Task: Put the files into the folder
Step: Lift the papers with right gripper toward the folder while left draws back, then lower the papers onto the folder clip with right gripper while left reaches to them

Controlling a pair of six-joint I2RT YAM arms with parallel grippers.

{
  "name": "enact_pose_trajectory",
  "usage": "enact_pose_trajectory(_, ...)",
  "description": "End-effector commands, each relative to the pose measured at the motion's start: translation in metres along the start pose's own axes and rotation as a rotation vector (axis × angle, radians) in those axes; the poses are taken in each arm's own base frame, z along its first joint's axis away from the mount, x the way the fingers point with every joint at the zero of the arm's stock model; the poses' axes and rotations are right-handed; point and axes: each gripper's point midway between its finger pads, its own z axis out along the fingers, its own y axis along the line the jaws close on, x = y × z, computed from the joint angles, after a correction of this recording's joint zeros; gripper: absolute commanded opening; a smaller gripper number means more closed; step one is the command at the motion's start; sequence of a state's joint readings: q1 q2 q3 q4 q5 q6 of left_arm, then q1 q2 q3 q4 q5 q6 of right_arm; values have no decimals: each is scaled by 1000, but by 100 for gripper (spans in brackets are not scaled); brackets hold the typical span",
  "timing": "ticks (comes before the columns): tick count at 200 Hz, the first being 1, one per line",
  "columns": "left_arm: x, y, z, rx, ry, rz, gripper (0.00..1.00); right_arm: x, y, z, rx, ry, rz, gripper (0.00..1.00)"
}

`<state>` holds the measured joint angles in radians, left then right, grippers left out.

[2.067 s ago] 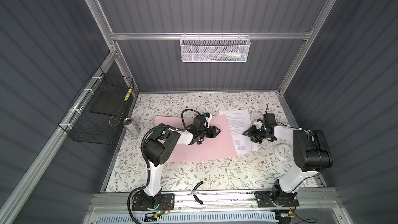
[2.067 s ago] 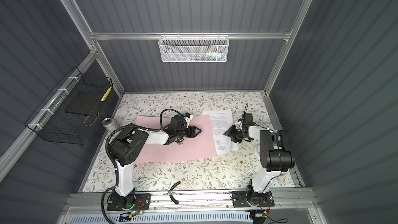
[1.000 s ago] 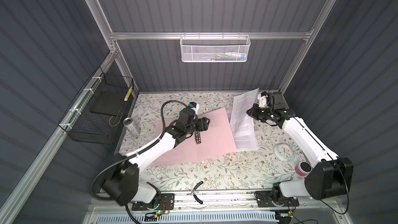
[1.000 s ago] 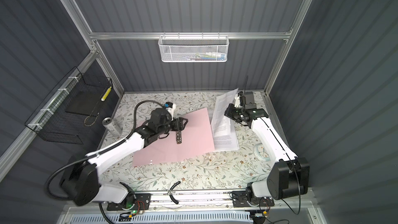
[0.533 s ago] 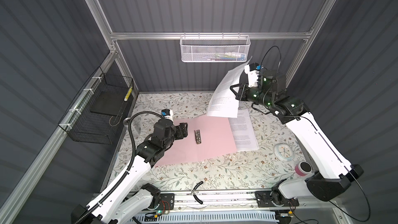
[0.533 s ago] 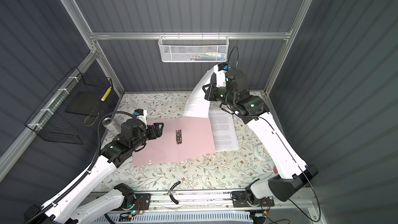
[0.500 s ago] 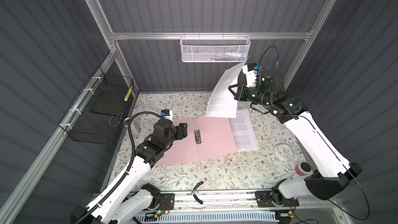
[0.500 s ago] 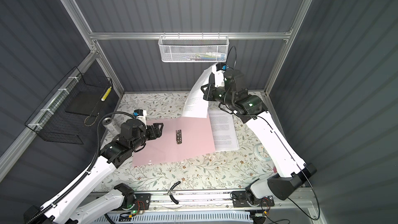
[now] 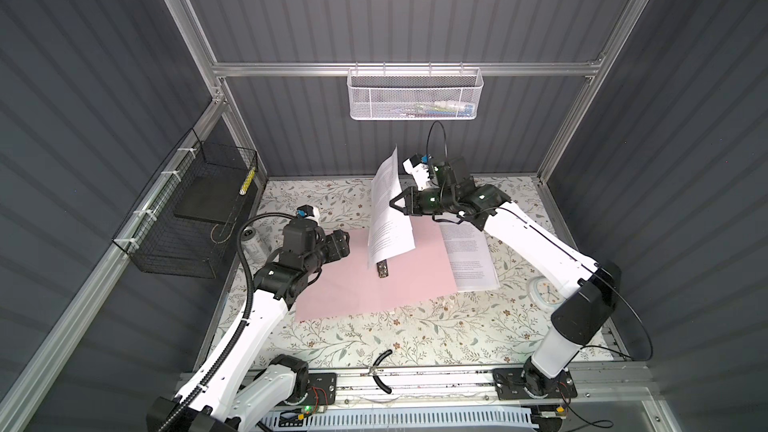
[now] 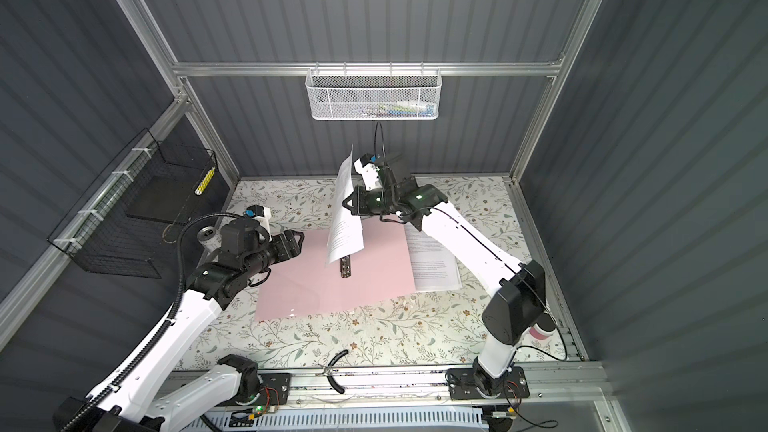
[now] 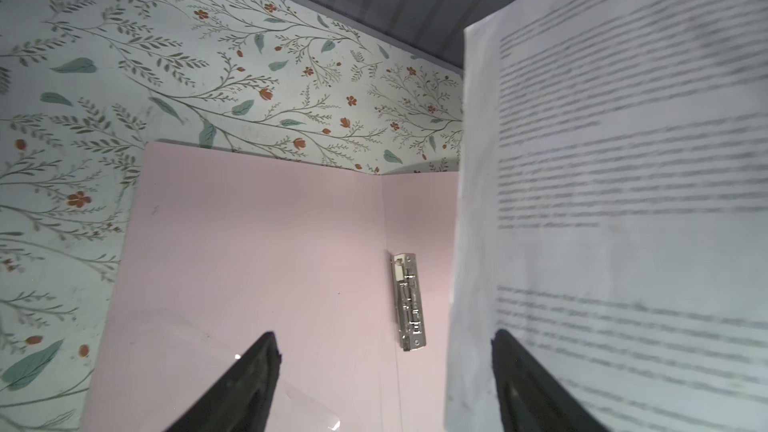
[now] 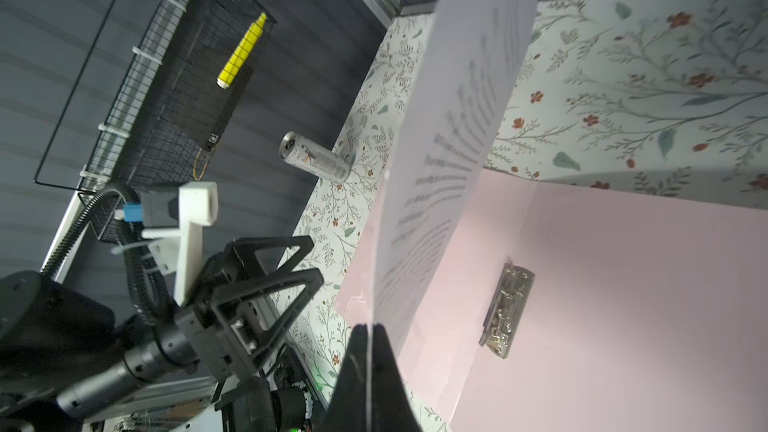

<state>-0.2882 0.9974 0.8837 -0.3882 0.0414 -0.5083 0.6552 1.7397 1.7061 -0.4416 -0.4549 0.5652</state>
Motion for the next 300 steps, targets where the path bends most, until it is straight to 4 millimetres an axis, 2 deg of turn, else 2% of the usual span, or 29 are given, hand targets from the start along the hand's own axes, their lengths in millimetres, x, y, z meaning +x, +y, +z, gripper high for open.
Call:
enact_pose_trajectory(1,-14,-35,0,217,23,-31,81,7,0,20,-87,16,15,0)
enact_pose_trajectory(24,-12,-46,7,305,54,-48,82,22,-19,41,-76,53,33,0)
enact_pose_trajectory(47,-12,-51,12,365,86,-61,83,43,-46,62,-34,98,59,0)
enact_pose_trajectory(87,-14,-48,9,350,60,-38,85,72,-85,84,45,147,54,0)
enact_pose_trajectory(105,-14,-43,9,322,50,-32,86,83,-97,91,60,171,58,0)
enact_pose_trajectory(119,-12,-40,10,308,50,-33,99,90,-104,96,65,179,61,0)
enact_pose_trajectory(185,-1,-30,21,288,59,-56,99,103,-120,110,69,179,84,0)
enact_pose_trajectory(300,4,-22,20,257,47,-71,99,112,-136,146,62,140,258,0)
